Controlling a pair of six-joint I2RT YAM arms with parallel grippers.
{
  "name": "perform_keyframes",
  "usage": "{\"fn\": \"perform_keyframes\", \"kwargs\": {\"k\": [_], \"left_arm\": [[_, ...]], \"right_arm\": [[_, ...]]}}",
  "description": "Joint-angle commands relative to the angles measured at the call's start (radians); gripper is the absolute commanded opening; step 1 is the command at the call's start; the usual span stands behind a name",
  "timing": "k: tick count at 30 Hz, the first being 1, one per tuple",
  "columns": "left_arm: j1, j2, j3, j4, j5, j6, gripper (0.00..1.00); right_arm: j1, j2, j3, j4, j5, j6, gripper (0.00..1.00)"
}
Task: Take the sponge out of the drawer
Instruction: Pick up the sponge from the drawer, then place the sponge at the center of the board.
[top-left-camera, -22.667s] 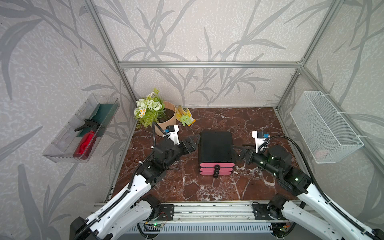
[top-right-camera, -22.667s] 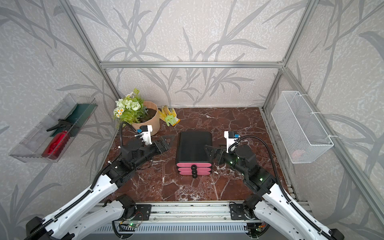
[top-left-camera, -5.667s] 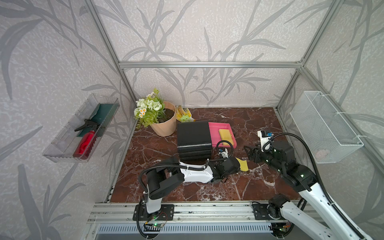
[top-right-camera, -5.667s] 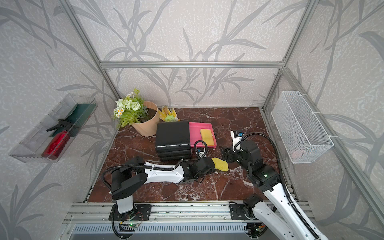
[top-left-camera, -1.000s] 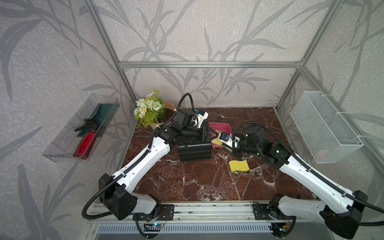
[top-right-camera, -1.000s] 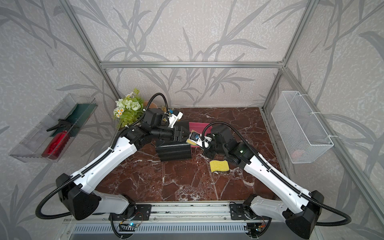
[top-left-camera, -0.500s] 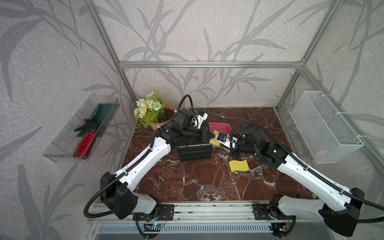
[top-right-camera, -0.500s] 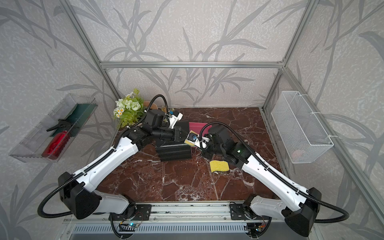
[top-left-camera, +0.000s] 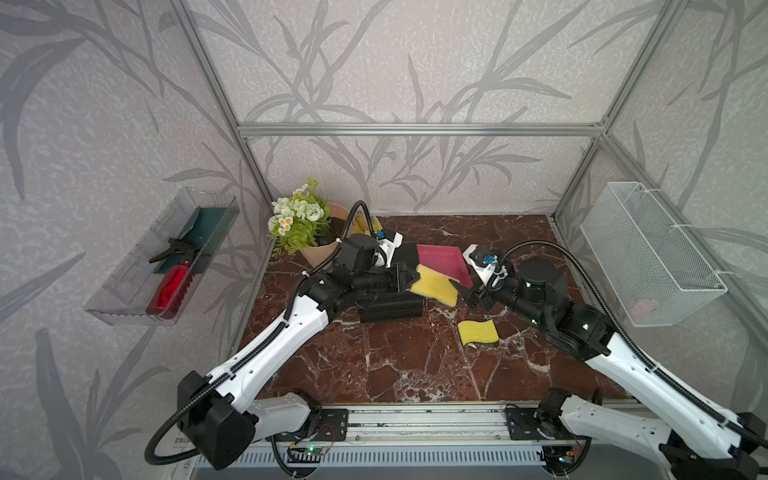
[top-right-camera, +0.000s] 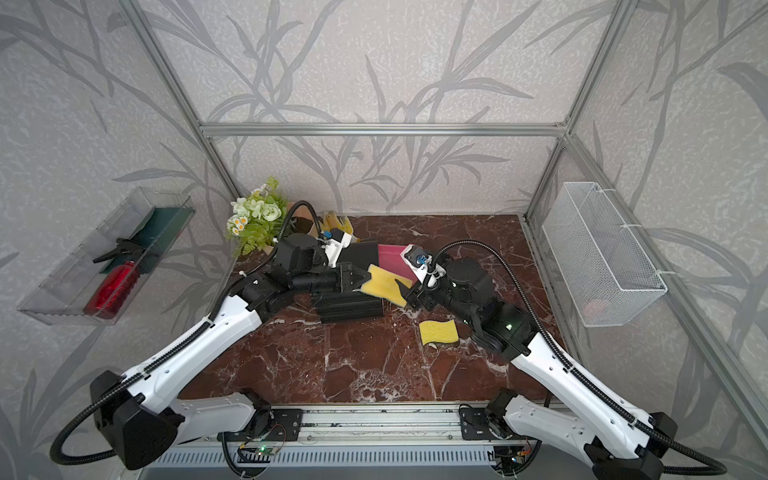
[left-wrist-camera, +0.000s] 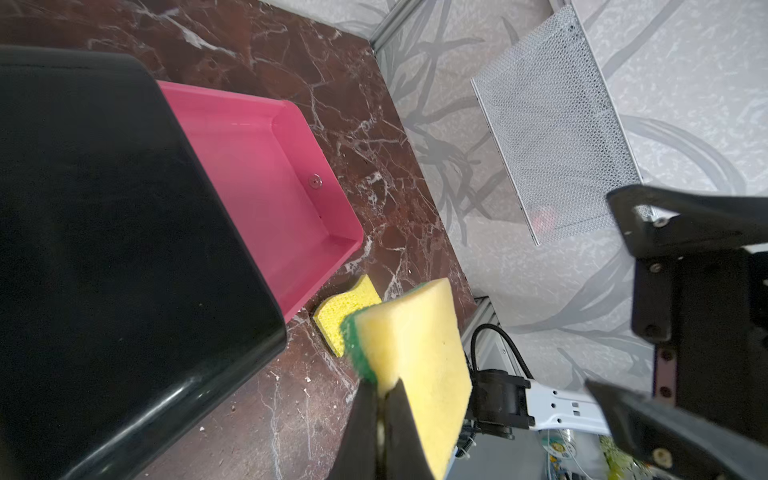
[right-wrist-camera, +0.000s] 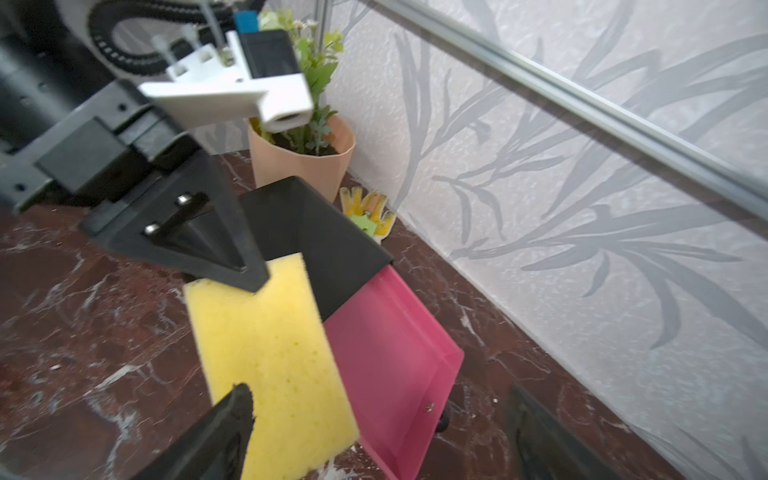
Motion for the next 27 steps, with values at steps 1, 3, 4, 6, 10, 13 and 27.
{"fn": "perform_keyframes", "kwargs": {"k": [1, 3, 4, 6, 10, 13, 27], "left_arm": [[-0.071, -0.074, -0.087, 0.110, -0.172, -0.064, 0.00], [-0.141, -0.102, -0.132, 0.126, -0.283, -0.075, 0.00], [-0.180, -0.113, -0.154, 0.138, -0.333, -0.080, 0.00], [-0.240, -0.127, -0.204, 0.175, -0.408, -0.100, 0.00], [-0.330, -0.139, -0.317, 0.265, -0.534, -0.155, 0.00], [-0.376, -0.134, -0.385, 0.272, -0.633, -0.203, 0.00], [-0.460, 0.087, -0.561, 0.532, -0.716, -0.338, 0.00]], "right_arm": [[-0.010, -0.012, -0.011, 0.028, 0.130, 0.154, 0.99], [-0.023, -0.010, -0.012, 0.006, 0.137, 0.206, 0.99], [-0.027, -0.008, -0.012, -0.012, 0.141, 0.234, 0.99], [-0.030, -0.012, -0.024, -0.035, 0.141, 0.277, 0.99], [-0.032, -0.053, -0.074, -0.070, 0.135, 0.341, 0.99], [-0.033, -0.101, -0.120, -0.086, 0.123, 0.372, 0.99], [-0.033, -0.223, -0.204, -0.139, 0.125, 0.415, 0.99]]}}
